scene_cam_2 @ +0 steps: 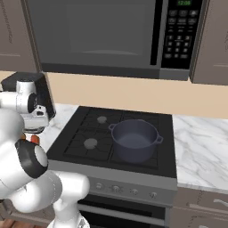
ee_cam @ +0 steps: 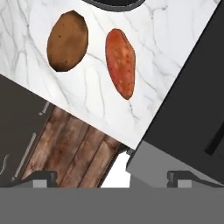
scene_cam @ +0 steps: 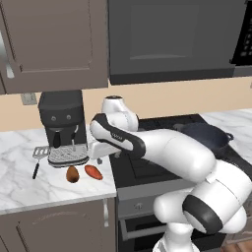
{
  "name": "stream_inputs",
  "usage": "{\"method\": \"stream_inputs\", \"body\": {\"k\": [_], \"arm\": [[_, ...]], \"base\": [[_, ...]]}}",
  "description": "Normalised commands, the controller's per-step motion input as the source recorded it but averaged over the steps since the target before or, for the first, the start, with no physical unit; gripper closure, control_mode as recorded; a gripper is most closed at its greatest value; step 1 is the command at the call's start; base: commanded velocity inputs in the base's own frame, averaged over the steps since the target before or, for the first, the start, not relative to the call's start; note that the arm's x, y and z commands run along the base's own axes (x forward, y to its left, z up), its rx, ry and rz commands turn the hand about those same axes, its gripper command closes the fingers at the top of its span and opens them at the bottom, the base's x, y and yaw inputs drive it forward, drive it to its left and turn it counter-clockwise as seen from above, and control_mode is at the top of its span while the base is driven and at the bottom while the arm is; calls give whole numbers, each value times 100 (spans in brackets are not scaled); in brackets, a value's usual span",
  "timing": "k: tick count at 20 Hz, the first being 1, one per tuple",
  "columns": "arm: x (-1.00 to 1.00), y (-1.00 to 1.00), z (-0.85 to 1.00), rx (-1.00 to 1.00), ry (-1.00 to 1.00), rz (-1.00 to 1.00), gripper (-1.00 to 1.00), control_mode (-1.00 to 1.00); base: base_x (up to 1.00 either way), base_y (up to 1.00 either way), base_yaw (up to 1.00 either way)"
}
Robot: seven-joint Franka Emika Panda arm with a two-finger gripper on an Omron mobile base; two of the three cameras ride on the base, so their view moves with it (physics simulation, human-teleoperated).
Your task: Put the potato and sweet potato in the pot. Retrieve the spatula and lightly stir the vegetables in the pot.
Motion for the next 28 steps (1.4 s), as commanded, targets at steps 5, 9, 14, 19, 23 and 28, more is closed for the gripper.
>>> {"method": "stream_inputs", "body": {"k": [5,9,14,19,23,28], "arm": [[30,30,-22,0,-7,0,-100,-100],[34,32,-23,0,-22,0,-100,-100],[36,15,-28,0,-24,0,-100,-100],[12,2,-35,0,-6,0,-100,-100],[0,0,-5,0,0,0,-100,-100],[4,7,-10,0,0,0,-100,-100]], "base": [[0,0,0],[0,0,0],[0,0,0],[0,0,0],[0,0,0],[0,0,0]]}}
